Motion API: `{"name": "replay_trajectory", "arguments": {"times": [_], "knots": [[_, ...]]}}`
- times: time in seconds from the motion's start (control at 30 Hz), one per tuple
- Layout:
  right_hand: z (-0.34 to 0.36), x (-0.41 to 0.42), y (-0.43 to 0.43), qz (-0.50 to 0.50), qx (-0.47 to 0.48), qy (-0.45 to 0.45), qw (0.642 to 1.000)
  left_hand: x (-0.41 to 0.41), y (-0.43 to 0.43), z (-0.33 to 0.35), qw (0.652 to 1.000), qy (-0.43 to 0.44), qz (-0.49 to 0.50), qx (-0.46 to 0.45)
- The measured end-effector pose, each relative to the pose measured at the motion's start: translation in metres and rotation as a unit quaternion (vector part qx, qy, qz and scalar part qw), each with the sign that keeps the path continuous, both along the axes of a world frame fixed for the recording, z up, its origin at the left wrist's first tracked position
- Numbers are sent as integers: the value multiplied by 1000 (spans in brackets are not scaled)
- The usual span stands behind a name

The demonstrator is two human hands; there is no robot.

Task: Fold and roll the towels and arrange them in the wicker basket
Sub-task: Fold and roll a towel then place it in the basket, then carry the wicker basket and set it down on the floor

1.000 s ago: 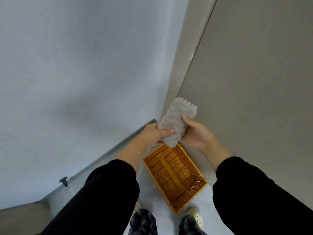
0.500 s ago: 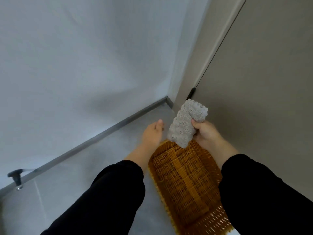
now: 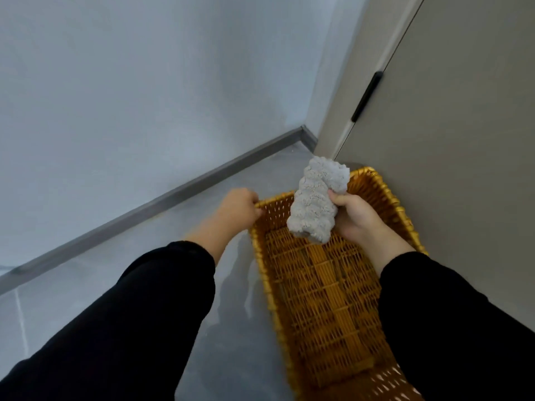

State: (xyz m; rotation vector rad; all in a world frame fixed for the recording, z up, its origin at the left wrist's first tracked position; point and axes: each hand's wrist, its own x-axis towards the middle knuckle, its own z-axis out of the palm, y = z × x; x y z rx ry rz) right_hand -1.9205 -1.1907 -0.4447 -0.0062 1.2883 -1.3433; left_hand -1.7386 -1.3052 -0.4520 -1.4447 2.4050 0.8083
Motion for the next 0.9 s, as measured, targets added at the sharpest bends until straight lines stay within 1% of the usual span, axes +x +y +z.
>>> {"name": "replay_trajectory", "arguments": {"times": [0.03, 0.1, 0.13, 0.17, 0.23, 0.27, 0.3, 0.37, 0.5, 0.67, 0.77, 0.9], "knots": [[1, 2, -1, 14, -9, -3, 1000, 0, -8, -2, 996, 36, 81, -12], [-3, 9, 1, 51, -7, 9, 999, 5, -16, -8, 962, 137, 235, -12], [-7, 15, 2, 67, 7, 21, 997, 7, -17, -10, 944, 182, 274, 8], [-12, 21, 4, 80, 26, 35, 996, 7, -17, -10, 932, 218, 287, 36], [-26, 31, 10, 87, 63, 48, 993, 10, -10, -9, 913, 263, 290, 114], [-33, 35, 12, 81, 77, 48, 993, 13, -6, -10, 908, 269, 288, 143], [-39, 39, 14, 73, 88, 50, 992, 16, -2, -13, 908, 268, 281, 159], [-49, 45, 16, 65, 105, 58, 991, 22, 6, -19, 921, 242, 250, 175], [-59, 54, 12, 71, 137, 90, 984, 28, 10, -21, 929, 228, 234, 173], [-73, 58, -3, 132, 160, 181, 961, 24, 15, -23, 930, 242, 234, 151], [-83, 64, -11, 136, 170, 226, 949, 24, 18, -29, 927, 249, 240, 146], [-97, 75, -23, 140, 159, 243, 947, 22, 19, -30, 930, 246, 239, 135]]}}
